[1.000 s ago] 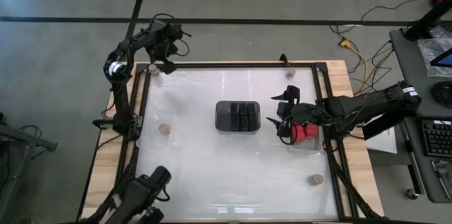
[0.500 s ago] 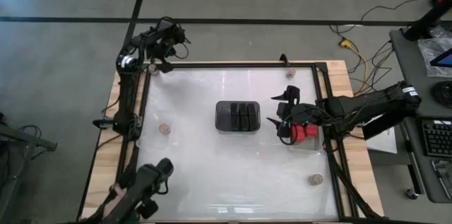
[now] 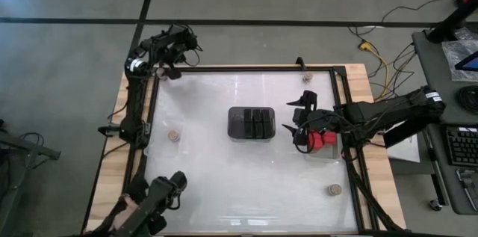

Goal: Sort spices by type
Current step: Put the brown spice bottle into the transparent bin

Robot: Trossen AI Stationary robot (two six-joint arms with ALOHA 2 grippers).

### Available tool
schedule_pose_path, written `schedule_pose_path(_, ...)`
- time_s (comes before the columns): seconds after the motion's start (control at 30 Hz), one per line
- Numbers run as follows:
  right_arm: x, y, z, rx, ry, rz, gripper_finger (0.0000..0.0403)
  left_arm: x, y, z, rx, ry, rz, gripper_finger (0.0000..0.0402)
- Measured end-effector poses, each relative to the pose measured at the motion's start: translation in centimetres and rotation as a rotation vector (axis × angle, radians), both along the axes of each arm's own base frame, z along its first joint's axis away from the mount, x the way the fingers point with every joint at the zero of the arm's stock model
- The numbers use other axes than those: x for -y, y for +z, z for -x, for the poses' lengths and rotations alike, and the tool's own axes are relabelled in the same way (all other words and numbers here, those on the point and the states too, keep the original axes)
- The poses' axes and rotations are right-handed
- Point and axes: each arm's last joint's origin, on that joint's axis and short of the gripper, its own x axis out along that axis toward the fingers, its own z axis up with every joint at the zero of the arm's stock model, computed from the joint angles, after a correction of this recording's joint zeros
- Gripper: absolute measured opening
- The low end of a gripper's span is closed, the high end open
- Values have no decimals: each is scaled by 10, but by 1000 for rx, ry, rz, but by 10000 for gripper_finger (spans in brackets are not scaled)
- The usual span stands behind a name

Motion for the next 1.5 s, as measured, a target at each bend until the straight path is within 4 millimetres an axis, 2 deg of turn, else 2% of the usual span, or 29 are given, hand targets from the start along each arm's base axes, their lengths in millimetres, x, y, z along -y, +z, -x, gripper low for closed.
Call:
schedule_pose_path(0.73,0,-2,1,-17,-9,-8,366,12,-7,-14,87,65,44,326)
schedule_pose_path(0.97,0,-1,1,-16,-6,-4,366,17,-4,-21,182,132,69,326)
schedule_pose_path(1.27,0,-1,1,-16,-1,1,366,21,12,-24,188,210,-36,326)
schedule_pose_path(1.5,0,-1,1,-13,-7,-6,366,18,10,-14,160,340,-111,326)
